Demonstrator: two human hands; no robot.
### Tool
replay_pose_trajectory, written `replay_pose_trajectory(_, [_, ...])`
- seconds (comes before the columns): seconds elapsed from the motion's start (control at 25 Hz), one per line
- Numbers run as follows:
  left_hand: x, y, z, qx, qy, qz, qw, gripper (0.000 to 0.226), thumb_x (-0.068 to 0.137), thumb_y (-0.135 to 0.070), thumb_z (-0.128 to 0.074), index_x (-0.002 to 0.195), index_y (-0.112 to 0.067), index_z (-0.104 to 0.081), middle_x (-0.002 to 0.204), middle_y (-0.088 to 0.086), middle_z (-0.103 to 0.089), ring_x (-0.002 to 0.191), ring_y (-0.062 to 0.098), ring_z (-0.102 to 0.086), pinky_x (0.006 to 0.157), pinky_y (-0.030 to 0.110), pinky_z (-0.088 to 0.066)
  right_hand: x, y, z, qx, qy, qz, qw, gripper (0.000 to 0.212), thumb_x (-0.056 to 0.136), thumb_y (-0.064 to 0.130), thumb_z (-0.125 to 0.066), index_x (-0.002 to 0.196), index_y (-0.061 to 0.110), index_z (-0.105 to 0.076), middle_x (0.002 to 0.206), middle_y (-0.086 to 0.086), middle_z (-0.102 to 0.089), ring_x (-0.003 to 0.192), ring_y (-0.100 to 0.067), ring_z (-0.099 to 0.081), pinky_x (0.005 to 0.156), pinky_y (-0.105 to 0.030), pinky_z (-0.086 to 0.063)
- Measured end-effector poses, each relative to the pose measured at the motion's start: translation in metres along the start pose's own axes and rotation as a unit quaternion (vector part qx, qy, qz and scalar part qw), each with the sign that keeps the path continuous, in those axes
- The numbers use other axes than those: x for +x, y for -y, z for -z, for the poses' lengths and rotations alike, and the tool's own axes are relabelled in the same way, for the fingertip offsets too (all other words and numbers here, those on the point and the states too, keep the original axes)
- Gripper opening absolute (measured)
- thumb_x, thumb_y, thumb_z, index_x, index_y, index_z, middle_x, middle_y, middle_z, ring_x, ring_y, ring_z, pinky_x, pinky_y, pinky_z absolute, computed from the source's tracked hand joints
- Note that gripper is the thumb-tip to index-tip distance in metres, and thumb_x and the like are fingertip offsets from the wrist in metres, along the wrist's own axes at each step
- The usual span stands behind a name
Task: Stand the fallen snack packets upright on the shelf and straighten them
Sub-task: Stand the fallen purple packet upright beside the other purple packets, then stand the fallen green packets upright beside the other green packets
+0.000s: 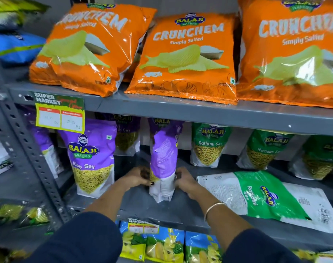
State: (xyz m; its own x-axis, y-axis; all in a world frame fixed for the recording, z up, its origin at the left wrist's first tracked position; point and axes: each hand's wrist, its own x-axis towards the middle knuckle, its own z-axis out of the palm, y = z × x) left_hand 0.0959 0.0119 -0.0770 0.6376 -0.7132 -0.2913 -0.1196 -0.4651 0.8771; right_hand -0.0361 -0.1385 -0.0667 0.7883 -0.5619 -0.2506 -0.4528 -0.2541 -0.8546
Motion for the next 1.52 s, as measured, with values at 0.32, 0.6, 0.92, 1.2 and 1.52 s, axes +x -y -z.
replay_pose_trajectory(0.32, [0.007,-0.009,0.013,-0.031,0.052,0.048,0.997,0.042,0.077,0.011,-0.062,0.1,-0.022,-0.047,0.082,0.005,-0.058,0.081,0.015,-0.057,0.072,0.027,-0.045,0.008,-0.006,-0.005,-0.031,0.019,0.064,0.997,0.095,0.051,0.023,-0.087,0.13,0.009,-0.036,0.131,-0.015,-0.048,0.129,-0.03,-0.041,0.111,-0.044,-0.035])
replay_pose_trajectory(0.6, [0.016,-0.009,-0.003,-0.04,-0.045,-0.02,0.998,0.095,0.048,-0.014,-0.088,0.129,-0.009,-0.038,0.12,0.008,-0.057,0.117,0.025,-0.053,0.105,0.041,-0.044,0.034,-0.007,0.025,0.036,0.034,0.05,0.998,0.08,0.051,-0.014,-0.075,0.125,0.003,-0.048,0.12,-0.023,-0.063,0.111,-0.035,-0.059,0.096,-0.045,-0.05])
replay_pose_trajectory(0.92, [0.002,-0.022,-0.014,0.148,0.03,0.199,0.968,0.096,0.057,-0.047,-0.082,0.13,-0.007,-0.033,0.123,0.009,-0.052,0.105,0.028,-0.058,0.074,0.044,-0.054,0.019,-0.001,0.049,0.029,-0.007,0.049,0.998,0.054,0.059,-0.001,-0.078,0.106,0.002,-0.052,0.103,-0.016,-0.061,0.097,-0.03,-0.06,0.079,-0.045,-0.055])
replay_pose_trajectory(1.2, [-0.005,-0.109,-0.099,0.233,0.254,0.135,0.929,0.035,0.097,-0.024,-0.039,0.066,-0.009,-0.047,0.037,0.0,-0.062,0.036,0.01,-0.06,0.039,0.019,-0.05,-0.067,-0.004,0.129,0.008,0.039,-0.294,0.955,0.063,0.094,0.046,-0.038,0.092,-0.016,-0.049,0.032,-0.014,-0.059,0.03,-0.018,-0.06,0.029,-0.019,-0.043])
replay_pose_trajectory(1.52, [0.072,-0.128,-0.18,0.312,0.12,-0.076,0.939,0.071,0.09,-0.035,-0.051,0.146,-0.005,-0.02,0.153,0.014,-0.027,0.138,0.029,-0.033,0.101,0.028,-0.037,-0.068,-0.121,0.124,0.384,-0.084,-0.281,0.876,0.082,0.056,0.05,-0.074,0.121,0.011,-0.044,0.115,-0.017,-0.053,0.086,-0.033,-0.057,0.066,-0.05,-0.052])
